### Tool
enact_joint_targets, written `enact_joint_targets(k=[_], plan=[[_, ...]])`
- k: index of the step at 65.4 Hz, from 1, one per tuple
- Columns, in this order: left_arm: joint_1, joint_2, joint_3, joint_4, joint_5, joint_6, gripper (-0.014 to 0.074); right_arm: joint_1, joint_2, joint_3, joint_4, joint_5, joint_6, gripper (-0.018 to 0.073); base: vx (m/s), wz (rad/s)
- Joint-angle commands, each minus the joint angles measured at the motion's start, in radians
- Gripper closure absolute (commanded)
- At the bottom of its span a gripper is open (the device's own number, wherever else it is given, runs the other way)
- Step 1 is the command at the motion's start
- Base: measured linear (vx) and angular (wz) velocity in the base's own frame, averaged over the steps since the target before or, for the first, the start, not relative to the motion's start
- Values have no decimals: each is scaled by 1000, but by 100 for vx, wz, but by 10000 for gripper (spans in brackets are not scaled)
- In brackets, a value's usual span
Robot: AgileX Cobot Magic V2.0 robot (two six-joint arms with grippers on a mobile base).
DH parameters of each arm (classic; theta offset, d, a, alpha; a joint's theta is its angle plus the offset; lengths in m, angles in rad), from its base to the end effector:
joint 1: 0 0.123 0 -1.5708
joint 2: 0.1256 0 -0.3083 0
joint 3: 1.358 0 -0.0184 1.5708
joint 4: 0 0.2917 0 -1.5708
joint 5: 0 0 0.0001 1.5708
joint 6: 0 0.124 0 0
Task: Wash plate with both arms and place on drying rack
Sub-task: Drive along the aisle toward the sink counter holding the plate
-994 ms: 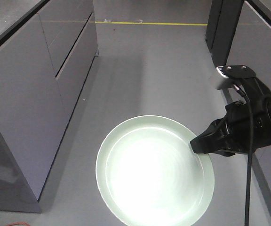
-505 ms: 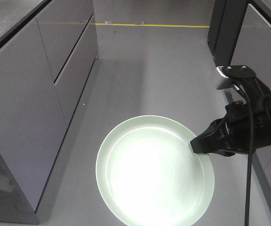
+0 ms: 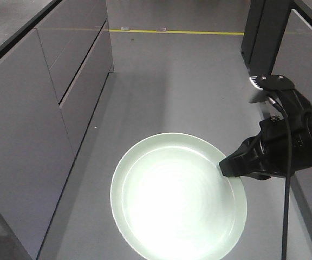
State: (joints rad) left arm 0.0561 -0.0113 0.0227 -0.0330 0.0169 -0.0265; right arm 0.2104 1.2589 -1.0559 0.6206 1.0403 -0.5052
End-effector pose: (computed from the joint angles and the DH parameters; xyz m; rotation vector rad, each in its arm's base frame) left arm 0.1068 0.0059 0.2058 -0.0869 1.5094 -0.0031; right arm 0.2676 0.1208 0.3168 -0.6458 2.4864 0.7063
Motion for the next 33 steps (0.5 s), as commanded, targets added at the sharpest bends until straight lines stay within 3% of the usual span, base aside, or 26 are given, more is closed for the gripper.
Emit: enact_joint_targets(k=[1, 33], plan=[[-3, -15, -21, -2, -78, -9, 603, -3, -27, -24, 46, -23, -4, 561, 16, -1], [-3, -15, -21, -2, -78, -9, 603, -3, -27, -24, 46, -23, -4, 561, 16, -3]])
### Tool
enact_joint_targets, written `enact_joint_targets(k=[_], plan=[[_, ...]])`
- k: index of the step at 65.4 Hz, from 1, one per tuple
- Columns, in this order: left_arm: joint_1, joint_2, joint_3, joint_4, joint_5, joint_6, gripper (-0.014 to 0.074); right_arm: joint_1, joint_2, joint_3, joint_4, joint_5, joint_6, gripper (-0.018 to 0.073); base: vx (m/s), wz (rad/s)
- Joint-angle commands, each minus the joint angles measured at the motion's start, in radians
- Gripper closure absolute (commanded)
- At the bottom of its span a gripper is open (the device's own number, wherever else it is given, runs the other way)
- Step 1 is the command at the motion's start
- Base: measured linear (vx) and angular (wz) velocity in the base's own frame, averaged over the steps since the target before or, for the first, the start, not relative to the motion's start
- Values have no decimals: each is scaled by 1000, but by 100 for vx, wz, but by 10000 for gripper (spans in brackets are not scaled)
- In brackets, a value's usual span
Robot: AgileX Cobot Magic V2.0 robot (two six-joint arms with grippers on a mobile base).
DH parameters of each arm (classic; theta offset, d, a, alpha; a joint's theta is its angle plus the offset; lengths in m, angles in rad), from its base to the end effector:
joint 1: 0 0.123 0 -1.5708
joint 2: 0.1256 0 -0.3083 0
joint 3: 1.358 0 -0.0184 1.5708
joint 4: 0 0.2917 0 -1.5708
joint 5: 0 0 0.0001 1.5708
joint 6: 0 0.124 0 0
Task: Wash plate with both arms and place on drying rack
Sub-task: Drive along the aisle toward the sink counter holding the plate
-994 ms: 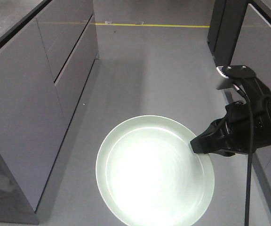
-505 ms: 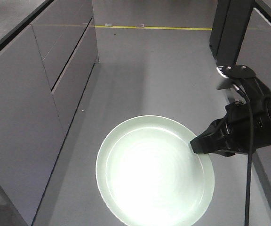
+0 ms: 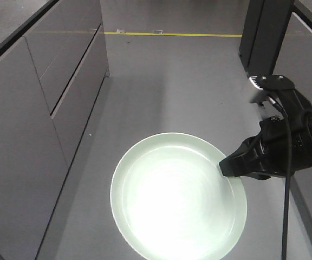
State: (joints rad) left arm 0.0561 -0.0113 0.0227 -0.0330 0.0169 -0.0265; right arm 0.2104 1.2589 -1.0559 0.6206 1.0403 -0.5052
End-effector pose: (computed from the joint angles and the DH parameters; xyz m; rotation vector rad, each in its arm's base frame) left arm 0.1068 0.0059 0.2058 -0.0869 1.5094 -0.0031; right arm 0.2676 0.1208 0.3168 -0.6458 2.4864 0.7063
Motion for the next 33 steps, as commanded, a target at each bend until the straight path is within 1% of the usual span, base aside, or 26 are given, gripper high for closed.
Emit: enact_joint_targets(k=[1, 33], plan=[[-3, -15, -21, -2, -78, -9, 603, -3, -27, -24, 46, -23, -4, 561, 16, -2], [-3, -15, -21, -2, -78, -9, 603, -3, -27, -24, 46, -24, -4, 561, 16, -3]])
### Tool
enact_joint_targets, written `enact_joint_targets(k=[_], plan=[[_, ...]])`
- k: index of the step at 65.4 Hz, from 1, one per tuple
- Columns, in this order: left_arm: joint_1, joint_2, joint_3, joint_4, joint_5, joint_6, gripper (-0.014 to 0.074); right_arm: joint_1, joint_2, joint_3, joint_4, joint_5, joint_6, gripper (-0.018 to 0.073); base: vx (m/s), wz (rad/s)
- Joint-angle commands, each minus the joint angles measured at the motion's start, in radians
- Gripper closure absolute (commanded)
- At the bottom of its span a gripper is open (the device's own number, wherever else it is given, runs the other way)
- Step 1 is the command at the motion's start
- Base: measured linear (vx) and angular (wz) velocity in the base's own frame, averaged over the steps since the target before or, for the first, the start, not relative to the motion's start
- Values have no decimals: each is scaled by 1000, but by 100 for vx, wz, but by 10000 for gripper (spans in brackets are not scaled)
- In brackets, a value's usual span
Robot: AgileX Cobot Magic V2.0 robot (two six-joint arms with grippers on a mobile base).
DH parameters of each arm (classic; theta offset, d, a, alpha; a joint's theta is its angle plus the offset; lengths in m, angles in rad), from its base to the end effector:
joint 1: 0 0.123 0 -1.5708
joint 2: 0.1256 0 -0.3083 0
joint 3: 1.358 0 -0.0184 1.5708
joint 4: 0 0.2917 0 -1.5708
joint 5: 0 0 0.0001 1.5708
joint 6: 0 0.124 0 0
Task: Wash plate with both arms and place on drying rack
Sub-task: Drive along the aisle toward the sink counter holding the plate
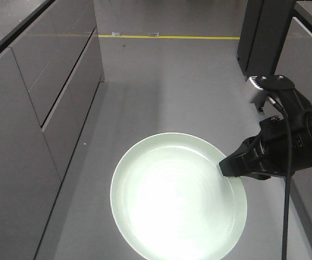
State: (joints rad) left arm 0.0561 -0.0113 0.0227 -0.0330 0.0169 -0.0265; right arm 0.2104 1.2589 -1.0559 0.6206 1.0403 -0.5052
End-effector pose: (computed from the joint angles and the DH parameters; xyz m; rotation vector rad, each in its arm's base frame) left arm 0.1068 0.0059 0.2058 -0.0869 1.5094 -0.0031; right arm 0.2676 0.1208 0.3168 -0.6458 2.4864 0.7063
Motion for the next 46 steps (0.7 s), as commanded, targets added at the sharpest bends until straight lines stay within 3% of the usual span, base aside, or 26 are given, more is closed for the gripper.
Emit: enact_joint_targets(k=[1, 46], plan=[[-3, -15, -21, -2, -78, -9, 603, -3, -27, -24, 46, -24, -4, 561, 17, -2], [-3, -15, -21, -2, -78, -9, 603, -3, -27, -24, 46, -24, -4, 561, 17, -4]])
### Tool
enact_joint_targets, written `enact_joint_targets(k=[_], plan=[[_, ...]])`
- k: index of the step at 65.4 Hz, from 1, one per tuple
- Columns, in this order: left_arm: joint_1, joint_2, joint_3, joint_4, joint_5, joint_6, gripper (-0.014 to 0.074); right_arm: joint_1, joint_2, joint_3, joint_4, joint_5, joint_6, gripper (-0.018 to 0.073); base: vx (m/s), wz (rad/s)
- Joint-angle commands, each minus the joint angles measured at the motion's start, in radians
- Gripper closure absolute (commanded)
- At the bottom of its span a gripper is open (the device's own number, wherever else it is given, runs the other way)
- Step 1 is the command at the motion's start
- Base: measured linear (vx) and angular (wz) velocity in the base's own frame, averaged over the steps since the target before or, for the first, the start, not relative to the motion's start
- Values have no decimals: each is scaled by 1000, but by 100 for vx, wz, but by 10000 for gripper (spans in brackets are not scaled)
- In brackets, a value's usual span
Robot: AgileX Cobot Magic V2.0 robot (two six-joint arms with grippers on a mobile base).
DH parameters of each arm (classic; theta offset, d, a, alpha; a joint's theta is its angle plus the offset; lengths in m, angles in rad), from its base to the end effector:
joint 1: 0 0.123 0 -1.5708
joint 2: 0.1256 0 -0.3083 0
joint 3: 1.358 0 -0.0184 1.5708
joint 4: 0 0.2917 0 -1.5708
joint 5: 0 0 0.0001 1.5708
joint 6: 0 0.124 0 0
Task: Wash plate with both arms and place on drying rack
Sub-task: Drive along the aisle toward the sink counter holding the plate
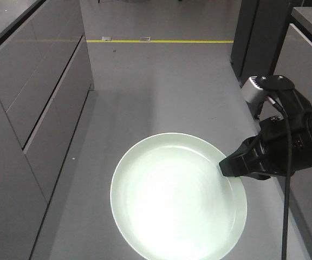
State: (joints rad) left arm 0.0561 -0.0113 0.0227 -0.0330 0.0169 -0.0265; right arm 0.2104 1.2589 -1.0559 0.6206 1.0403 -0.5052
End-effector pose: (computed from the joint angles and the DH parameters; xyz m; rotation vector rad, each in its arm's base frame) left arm 0.1068 0.0059 0.2058 -0.0869 1.5094 -0.0031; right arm 0.2676 0.1208 0.3168 -0.6458 2.4864 0.7063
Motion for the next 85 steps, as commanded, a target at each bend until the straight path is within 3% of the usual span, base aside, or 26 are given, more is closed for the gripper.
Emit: enact_joint_targets(k=[1, 85], plan=[[-3, -15, -21, -2, -78, -9, 603, -3, -27, -24, 46, -24, -4, 561, 16, -6], [-3, -15, -21, -2, -78, -9, 603, -3, -27, -24, 46, -21, -4, 561, 17, -2]])
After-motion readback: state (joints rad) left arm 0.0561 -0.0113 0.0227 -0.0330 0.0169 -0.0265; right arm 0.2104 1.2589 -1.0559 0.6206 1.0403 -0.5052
